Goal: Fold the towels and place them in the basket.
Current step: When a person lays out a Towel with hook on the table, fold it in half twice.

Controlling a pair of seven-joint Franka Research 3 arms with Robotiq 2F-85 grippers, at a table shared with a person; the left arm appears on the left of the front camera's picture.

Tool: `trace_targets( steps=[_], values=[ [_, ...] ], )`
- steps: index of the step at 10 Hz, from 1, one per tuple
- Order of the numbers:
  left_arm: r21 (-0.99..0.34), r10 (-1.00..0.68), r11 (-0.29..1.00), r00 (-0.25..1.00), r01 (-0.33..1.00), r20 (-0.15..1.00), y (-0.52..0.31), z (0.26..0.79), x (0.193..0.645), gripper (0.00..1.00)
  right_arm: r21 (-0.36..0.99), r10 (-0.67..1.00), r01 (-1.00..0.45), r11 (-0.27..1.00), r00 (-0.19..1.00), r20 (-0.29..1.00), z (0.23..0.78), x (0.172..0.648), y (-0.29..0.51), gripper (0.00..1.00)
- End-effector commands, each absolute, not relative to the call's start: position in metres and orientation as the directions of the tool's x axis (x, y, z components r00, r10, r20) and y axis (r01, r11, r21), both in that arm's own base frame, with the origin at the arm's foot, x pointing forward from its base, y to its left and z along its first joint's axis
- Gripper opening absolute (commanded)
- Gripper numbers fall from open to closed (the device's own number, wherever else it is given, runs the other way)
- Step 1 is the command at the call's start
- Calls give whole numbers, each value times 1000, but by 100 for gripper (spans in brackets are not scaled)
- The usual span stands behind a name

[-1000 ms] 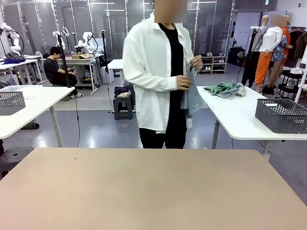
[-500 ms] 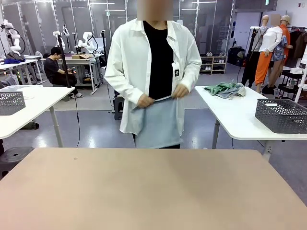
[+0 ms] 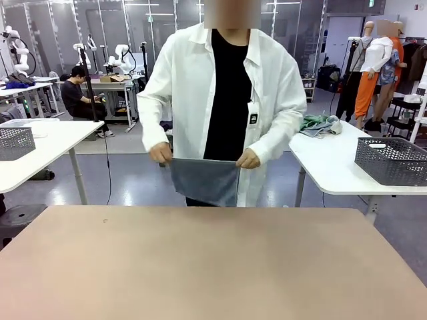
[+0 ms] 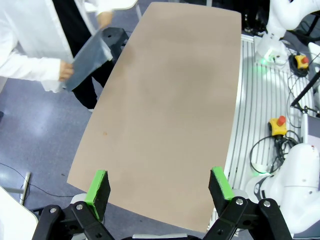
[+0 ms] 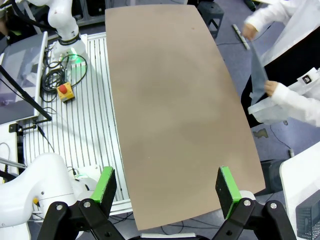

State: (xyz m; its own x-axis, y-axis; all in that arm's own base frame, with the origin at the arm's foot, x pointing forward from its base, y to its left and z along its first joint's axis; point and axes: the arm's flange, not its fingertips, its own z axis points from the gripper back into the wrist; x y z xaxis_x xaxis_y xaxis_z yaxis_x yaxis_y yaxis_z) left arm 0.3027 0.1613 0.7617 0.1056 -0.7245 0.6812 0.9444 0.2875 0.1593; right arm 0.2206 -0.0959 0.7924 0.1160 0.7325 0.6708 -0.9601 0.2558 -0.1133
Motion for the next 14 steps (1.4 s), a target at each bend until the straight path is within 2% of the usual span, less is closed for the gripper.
trace_targets(
  steps=[1, 14],
  values=[
    [160, -725, 286, 104, 945, 681, 161, 762, 303, 100, -117, 731, -961, 252, 110, 673, 793, 219, -95, 100],
    [160, -725, 286, 104, 945, 681, 161, 762, 303, 100, -117, 731, -961, 252, 110, 673, 793, 219, -95, 100]
  ],
)
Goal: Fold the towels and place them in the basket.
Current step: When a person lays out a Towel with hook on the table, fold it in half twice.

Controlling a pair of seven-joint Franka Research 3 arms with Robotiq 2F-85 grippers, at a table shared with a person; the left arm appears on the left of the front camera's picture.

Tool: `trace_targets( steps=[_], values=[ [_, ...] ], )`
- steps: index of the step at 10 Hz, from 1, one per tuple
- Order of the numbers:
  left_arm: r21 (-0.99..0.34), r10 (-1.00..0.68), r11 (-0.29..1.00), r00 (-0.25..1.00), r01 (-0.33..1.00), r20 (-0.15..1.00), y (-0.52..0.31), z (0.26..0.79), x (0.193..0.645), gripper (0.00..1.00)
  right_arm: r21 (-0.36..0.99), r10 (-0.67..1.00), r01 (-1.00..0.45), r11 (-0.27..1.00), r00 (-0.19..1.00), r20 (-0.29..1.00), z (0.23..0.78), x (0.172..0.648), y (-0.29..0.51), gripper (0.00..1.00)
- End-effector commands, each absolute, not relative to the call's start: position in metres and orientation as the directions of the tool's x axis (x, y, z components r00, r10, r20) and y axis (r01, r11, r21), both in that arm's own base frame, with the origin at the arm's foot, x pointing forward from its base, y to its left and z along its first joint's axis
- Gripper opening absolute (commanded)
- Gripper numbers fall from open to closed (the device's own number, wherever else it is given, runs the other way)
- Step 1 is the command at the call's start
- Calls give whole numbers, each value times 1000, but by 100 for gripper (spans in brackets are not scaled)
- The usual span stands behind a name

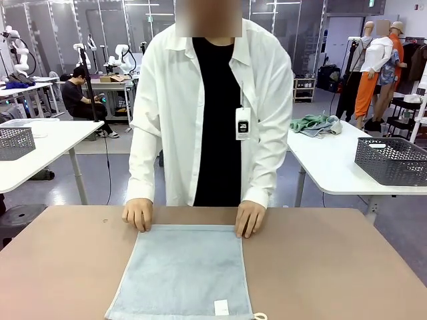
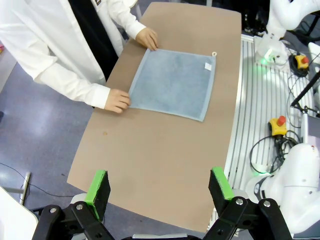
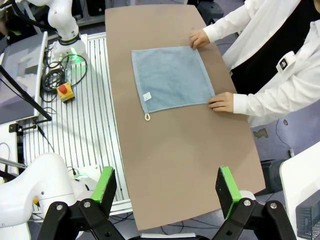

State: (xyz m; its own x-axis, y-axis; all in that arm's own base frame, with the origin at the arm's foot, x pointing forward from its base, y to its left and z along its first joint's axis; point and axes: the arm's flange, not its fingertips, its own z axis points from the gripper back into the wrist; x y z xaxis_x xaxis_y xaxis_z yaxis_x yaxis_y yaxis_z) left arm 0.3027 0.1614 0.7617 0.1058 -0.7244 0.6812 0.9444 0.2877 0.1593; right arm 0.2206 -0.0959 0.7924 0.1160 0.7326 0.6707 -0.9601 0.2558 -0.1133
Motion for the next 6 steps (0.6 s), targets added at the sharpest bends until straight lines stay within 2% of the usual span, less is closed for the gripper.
trace_targets(
  steps=[1, 6],
  values=[
    [160, -725, 286, 104, 945, 681, 161, 762, 303, 100, -117, 731, -961, 252, 110, 673, 793, 219, -95, 100],
    [160, -725, 286, 104, 945, 681, 161, 762, 303, 100, -117, 731, -961, 252, 110, 673, 793, 219, -95, 100]
  ],
)
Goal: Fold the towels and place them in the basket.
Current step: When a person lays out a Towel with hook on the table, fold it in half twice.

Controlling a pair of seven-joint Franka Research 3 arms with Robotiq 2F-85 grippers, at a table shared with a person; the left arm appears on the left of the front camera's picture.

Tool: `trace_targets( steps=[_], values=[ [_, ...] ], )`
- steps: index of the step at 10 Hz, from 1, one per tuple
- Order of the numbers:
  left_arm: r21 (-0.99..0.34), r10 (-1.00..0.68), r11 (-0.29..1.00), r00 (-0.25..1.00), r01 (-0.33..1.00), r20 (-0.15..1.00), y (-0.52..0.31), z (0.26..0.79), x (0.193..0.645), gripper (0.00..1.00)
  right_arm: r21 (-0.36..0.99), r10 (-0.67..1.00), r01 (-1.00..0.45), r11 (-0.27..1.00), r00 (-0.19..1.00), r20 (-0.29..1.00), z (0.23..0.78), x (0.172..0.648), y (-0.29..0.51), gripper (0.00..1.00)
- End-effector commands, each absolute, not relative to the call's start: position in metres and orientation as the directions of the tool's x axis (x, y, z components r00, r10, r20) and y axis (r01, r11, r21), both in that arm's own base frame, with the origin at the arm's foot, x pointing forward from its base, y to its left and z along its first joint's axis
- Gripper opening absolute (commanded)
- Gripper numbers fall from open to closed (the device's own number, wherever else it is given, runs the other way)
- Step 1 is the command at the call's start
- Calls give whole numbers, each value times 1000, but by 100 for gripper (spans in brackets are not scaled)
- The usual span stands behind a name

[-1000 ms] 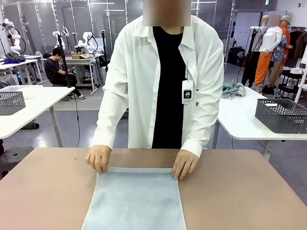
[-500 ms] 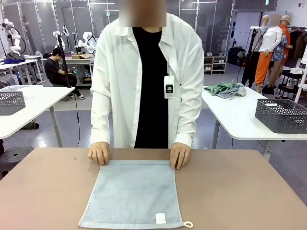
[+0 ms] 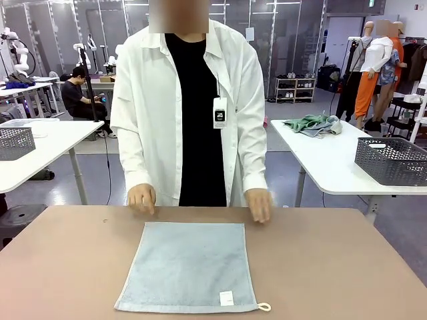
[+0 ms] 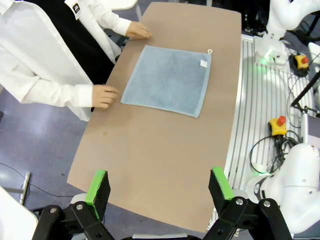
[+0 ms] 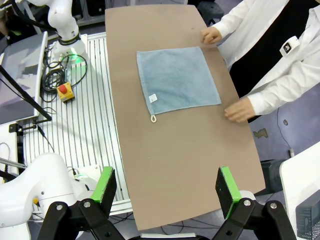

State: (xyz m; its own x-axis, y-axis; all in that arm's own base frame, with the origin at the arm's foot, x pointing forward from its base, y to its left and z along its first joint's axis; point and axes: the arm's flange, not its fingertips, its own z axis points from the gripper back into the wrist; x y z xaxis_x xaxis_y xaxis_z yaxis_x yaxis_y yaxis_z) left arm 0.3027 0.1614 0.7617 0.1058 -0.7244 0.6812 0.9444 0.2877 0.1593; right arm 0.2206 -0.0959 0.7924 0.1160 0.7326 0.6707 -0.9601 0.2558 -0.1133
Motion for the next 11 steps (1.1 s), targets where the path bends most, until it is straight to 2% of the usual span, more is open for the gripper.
trace_targets(
  steps=[1, 4, 6, 8, 11],
  values=[
    [160, -725, 286, 104, 945, 681, 161, 762, 303, 100, -117, 731, -961, 252, 110, 673, 793, 219, -95, 100],
    [159, -724, 288, 106, 944, 681, 161, 762, 303, 100, -113, 733, -960, 256, 116, 671, 792, 221, -96, 100],
    [204, -763, 312, 116, 928, 636, 136, 757, 310, 100, -95, 761, -970, 225, 114, 639, 787, 235, -71, 100],
    [219, -820, 283, 117, 934, 561, 86, 742, 325, 100, -48, 821, -988, 147, 95, 563, 761, 260, -15, 100],
    [155, -881, 230, 139, 961, 451, 3, 683, 366, 100, -48, 891, -991, 127, 92, 445, 693, 289, 76, 100]
  ],
)
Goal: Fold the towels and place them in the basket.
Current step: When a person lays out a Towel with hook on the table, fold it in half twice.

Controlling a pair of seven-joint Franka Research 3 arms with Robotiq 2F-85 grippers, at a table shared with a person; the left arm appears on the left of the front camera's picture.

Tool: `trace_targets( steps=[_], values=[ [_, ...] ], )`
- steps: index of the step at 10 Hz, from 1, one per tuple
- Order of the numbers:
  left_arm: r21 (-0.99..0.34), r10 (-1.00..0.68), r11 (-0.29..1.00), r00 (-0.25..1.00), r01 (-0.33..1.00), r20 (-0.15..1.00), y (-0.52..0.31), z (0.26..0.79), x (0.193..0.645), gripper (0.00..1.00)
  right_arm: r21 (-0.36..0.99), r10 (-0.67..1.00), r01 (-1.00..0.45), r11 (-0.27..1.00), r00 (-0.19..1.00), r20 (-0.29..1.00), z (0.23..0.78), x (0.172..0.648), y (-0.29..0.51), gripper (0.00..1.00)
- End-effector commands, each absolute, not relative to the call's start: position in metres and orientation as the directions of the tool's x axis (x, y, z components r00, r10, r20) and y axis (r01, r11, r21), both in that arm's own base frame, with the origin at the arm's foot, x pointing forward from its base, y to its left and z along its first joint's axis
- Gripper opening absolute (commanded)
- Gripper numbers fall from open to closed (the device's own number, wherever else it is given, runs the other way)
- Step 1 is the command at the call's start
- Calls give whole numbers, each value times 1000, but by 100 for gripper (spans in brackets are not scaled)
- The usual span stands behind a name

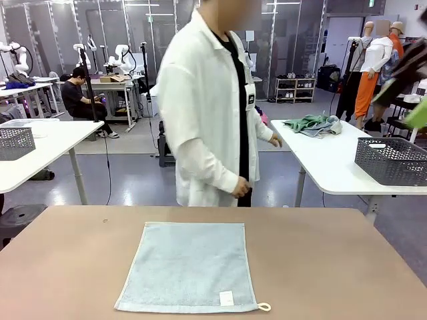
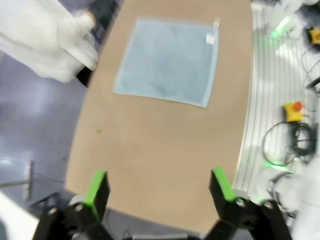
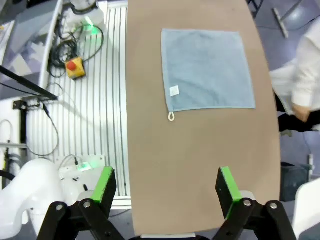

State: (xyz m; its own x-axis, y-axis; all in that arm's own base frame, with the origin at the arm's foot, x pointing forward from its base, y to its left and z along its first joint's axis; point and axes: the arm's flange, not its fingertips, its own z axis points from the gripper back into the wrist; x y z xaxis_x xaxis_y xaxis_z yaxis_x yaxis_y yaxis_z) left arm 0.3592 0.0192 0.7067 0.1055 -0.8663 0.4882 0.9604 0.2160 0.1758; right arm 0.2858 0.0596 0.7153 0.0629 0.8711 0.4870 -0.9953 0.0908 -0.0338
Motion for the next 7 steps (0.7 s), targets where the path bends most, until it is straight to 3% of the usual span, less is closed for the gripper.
trace_targets(
  steps=[1, 3, 5, 7],
  values=[
    [123, -894, 224, 154, 967, 420, -21, 652, 376, 100, -69, 908, -987, 147, 107, 406, 659, 298, 101, 100],
    [93, -940, 198, 162, 976, 302, -54, 575, 395, 100, -78, 932, -982, 172, 136, 335, 583, 312, 136, 100],
    [61, -958, 188, 170, 980, 231, -61, 503, 411, 100, -135, 932, -963, 233, 182, 313, 521, 327, 146, 100],
    [66, -968, 165, 149, 984, 202, -47, 454, 430, 100, -103, 932, -967, 232, 191, 309, 475, 339, 146, 100]
  ],
)
